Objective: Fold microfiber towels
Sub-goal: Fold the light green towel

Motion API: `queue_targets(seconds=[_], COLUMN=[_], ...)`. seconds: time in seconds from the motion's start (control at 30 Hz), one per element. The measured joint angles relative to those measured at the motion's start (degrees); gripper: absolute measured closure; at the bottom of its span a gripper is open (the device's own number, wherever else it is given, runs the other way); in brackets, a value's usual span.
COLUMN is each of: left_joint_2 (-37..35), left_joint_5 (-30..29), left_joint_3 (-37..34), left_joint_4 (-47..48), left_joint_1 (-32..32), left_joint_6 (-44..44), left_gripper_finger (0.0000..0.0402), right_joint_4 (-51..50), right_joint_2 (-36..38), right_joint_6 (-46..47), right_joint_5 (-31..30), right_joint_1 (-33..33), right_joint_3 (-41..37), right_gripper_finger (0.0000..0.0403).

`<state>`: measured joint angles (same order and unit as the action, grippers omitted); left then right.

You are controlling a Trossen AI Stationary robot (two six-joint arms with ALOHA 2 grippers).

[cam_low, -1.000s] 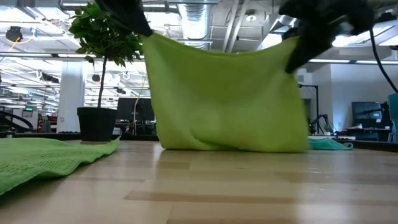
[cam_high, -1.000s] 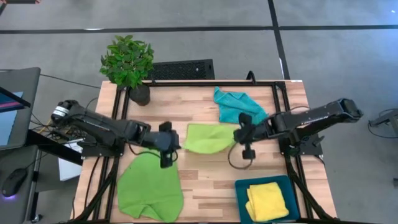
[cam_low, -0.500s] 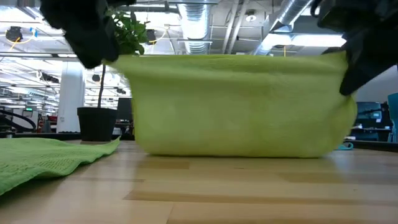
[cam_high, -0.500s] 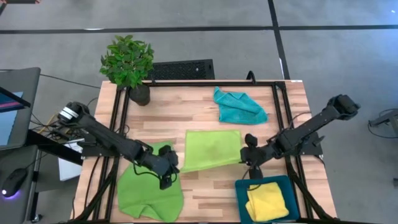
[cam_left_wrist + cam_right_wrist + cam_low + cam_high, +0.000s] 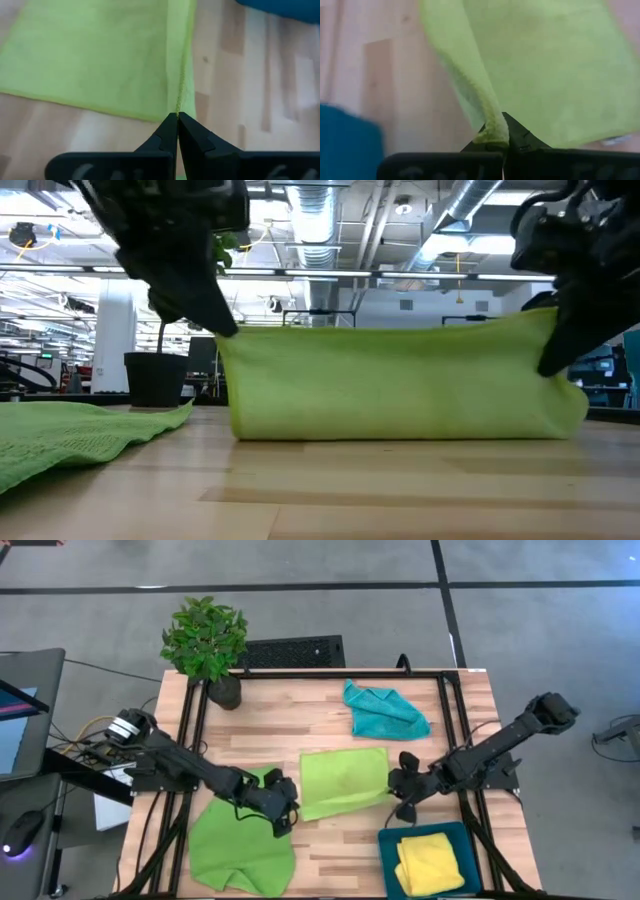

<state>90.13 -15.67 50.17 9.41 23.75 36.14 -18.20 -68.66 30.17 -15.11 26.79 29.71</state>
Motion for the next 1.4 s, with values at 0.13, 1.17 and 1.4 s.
queue_targets(seconds=[0.13,1.17,1.4], left_joint_2=[0.0,0.0,0.0], left_joint_5=[-1.7,-8.3,-10.8], left_joint_3=[0.0,0.0,0.0], left_joint_4=[0.7,1.9,1.5], left_joint_1=[-2.6,-12.6,-12.6], left_joint_6=[1.7,7.4,2.9], left_gripper_finger=[0.0402,0.0323,0.0249], right_joint_4=[-1.9,-5.5,-5.4], right_joint_2=[0.0,0.0,0.0], right_joint_6=[0.0,-5.2,-5.3], right_joint_5=[-2.9,-2.8,-4.8], right_joint_1=[-2.5,-16.8,-16.8], right_joint_3=[0.0,0.0,0.0], right_gripper_finger=[0.0397,0.0294,0.0201])
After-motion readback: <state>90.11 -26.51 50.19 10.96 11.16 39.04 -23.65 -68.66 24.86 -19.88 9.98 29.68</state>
